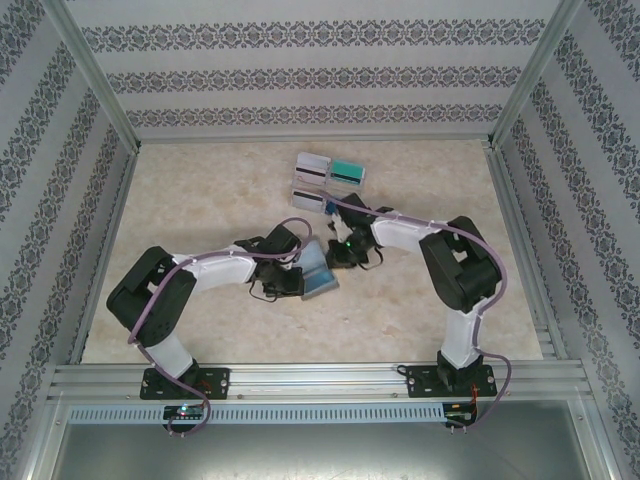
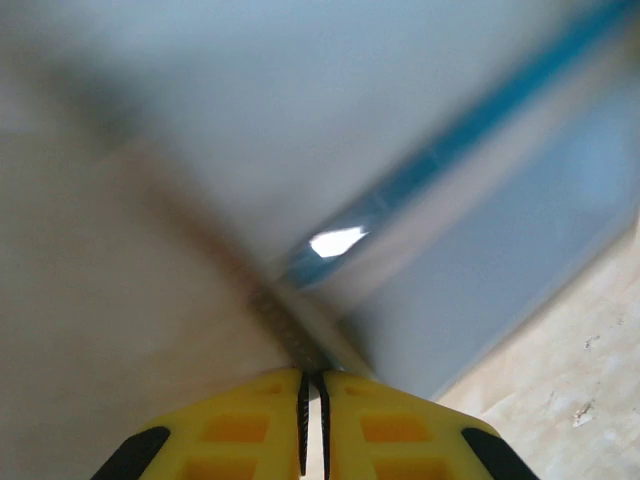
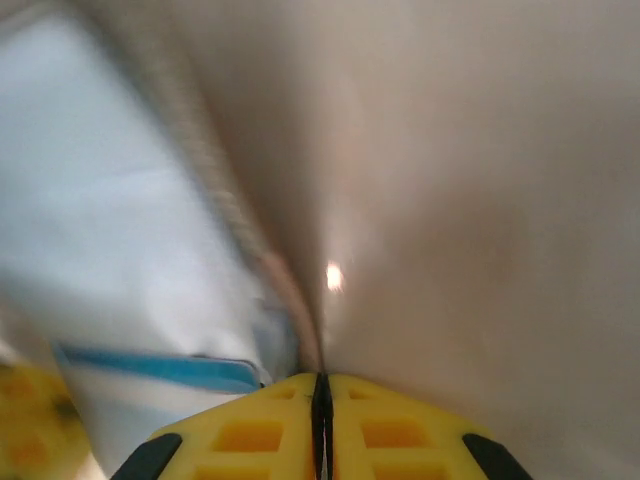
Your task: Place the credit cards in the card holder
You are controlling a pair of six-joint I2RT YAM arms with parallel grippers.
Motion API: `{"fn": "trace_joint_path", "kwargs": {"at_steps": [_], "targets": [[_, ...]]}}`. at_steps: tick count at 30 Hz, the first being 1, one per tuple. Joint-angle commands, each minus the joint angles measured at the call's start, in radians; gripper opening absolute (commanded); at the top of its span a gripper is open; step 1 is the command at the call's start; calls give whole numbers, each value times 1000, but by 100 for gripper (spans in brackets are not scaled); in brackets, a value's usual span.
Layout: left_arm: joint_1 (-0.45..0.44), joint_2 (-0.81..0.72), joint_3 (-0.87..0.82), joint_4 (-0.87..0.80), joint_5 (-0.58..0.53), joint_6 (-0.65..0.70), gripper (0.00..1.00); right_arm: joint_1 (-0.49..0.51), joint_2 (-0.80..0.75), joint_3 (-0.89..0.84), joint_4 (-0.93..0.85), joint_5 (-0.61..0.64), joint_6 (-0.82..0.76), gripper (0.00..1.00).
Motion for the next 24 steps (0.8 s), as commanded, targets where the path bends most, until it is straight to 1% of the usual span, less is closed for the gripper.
{"fn": "trace_joint_path", "kwargs": {"at_steps": [1,5,11,14,19,22,24], "targets": [[-99,56,20,115,86,-48,14,52,26,76,150,-64,-53,14],[-107,59,43,101,75,-45,16,31,26,92,133,-70,-66,14],[-102,61,132,-25,12,28,18,12,-1,89,102,-67,-86,15],[-84,24,152,-83,-23,58,18,0,-30,86,86,-65,-93,15],[-11,-98,146,-172,-100,92,18,-9,-50,88,69,-55,-110,17],[57,-117,135,-185,-106,107,20,-4,-27,125,57,-80,-112,17],[84,-110,122,-156,-93,106,20,11,-15,136,65,-100,-103,17]]}}
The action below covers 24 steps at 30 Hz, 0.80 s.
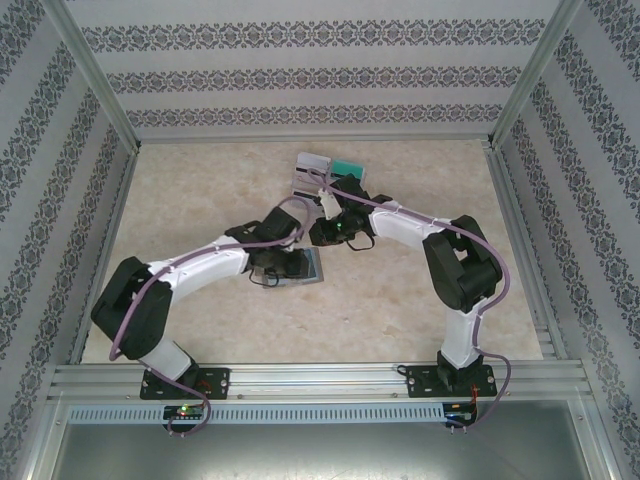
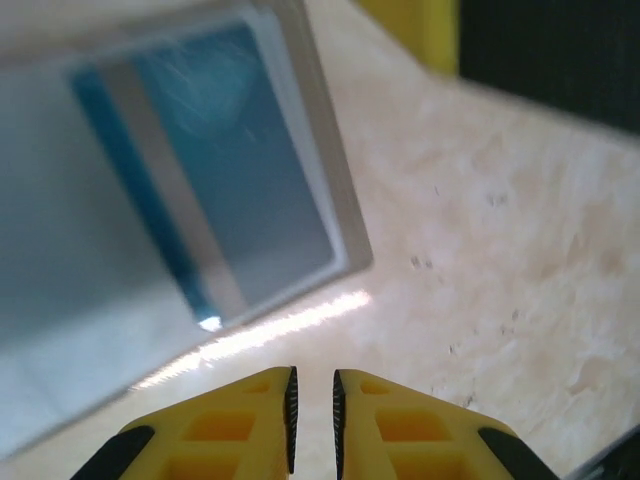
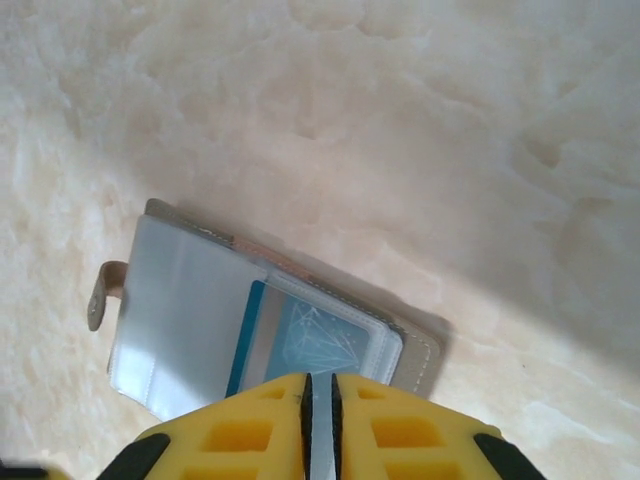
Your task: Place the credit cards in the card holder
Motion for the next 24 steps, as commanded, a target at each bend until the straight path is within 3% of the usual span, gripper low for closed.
{"fn": "trace_joint_path", "kwargs": {"at_steps": [1,8,18,24], "targets": [[41,13,-8,-25,-24,32,19,23,15,45,-13,-43,-12,18],[61,92,-53,15,-15,30,17,52,71,-17,52,-80,38,18],[195,52,-191,39,-25,54,14,49,71,-145,60,-26,34,18],[219,33,-202,39,-2,57,14,39,59,-169,60,-14,27,17]]}}
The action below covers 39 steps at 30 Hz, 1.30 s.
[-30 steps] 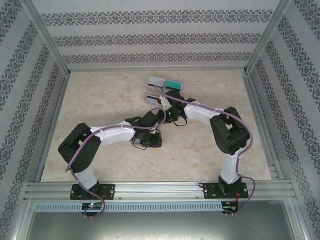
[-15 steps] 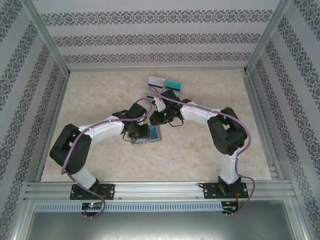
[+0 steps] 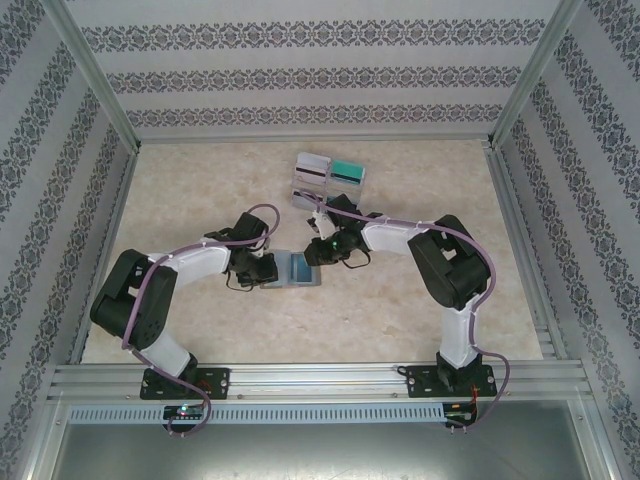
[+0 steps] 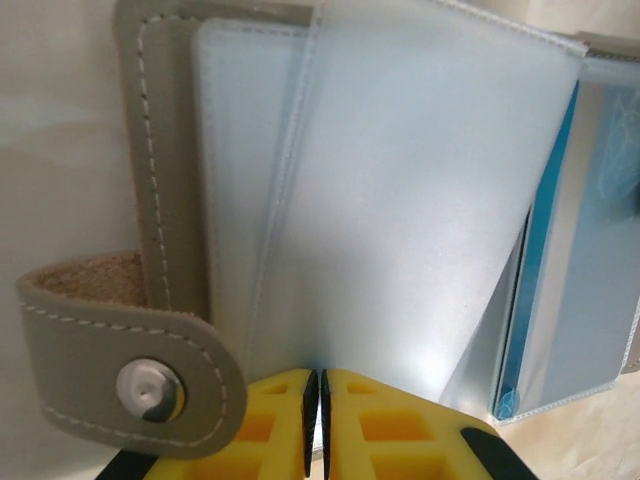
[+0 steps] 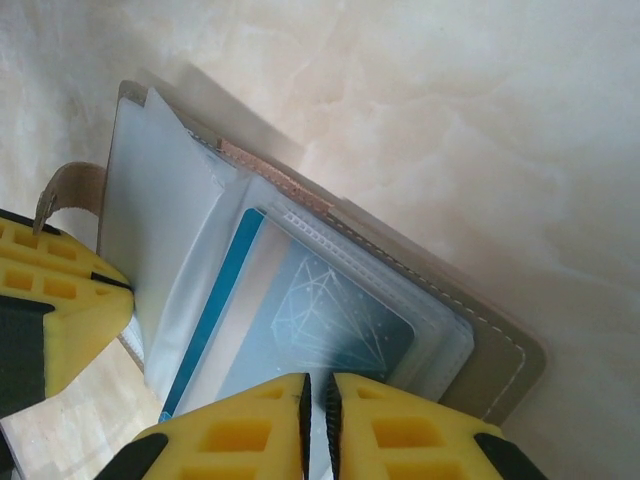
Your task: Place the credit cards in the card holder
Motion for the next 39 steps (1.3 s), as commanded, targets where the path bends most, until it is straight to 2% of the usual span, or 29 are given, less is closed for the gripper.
{"fn": "trace_joint_path", "kwargs": {"at_steps": [1,10,13,16,21,27,33,39], "targets": [[19,-11,-20,-33,-32,24,14,-9,6,-34,-67,51,-8,17],[15,-132,35,-114,-10,-10,19,-16,-79,59,-116,32,-7,18],[14,-177,74,-150,-23,-9,28,-39,-128,68,-121,49,-31,21],[14,-177,121,-172,-40,11,32,-80,-172,62,-129,94,-78,29],[13,-87,225,-129,-20,51,40,-179,-215,54,-138,147,-150,39],[8,111,440,-38,55,74,42,-291,-202,50,-143,89,-140,43],[-37,313,655,-51,104,100,46,-322,-157,70,-145,75,-133,47],[-46,432,729,3,143,58,46,-336,-85,106,-146,62,-132,46]]}}
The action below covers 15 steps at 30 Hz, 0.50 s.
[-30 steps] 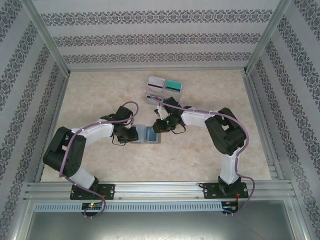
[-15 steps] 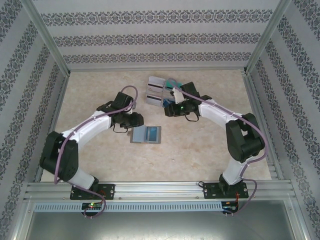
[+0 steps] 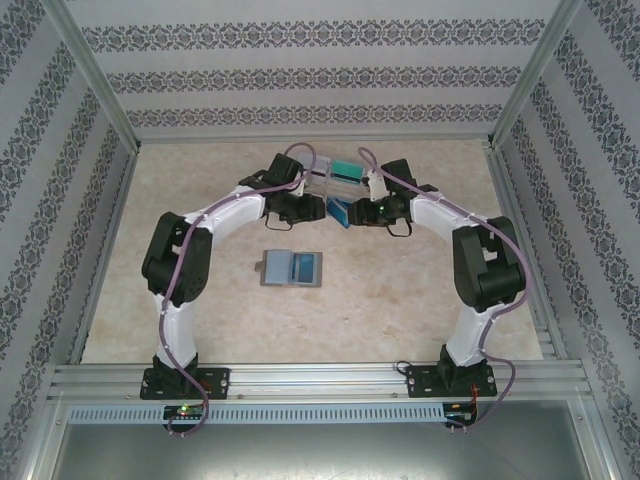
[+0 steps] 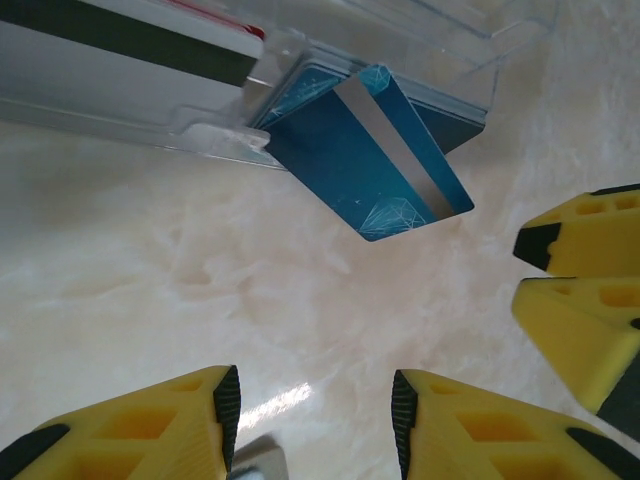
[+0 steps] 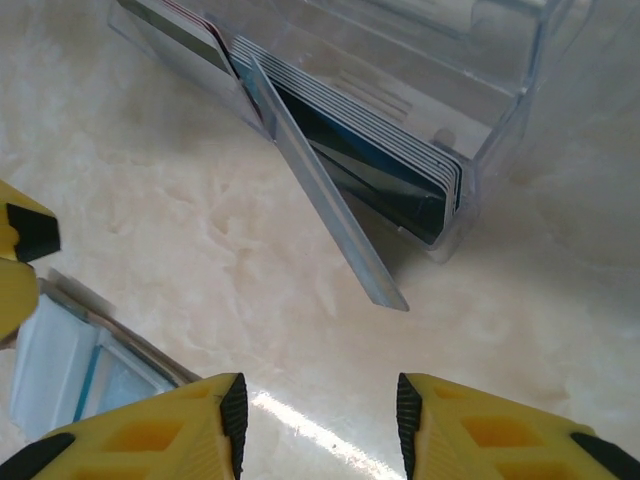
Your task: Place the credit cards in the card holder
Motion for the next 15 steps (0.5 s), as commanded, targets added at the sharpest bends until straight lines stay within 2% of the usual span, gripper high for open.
{"fn": "trace_joint_path", "kwargs": {"at_steps": [1,15], "targets": [[-8,46,44,39,46,-10,46,-12,35,40,-17,-21,-13,45],[-23,186,175,50,68,-32,46,-21,119,106,-10,-53,-10,42]]}}
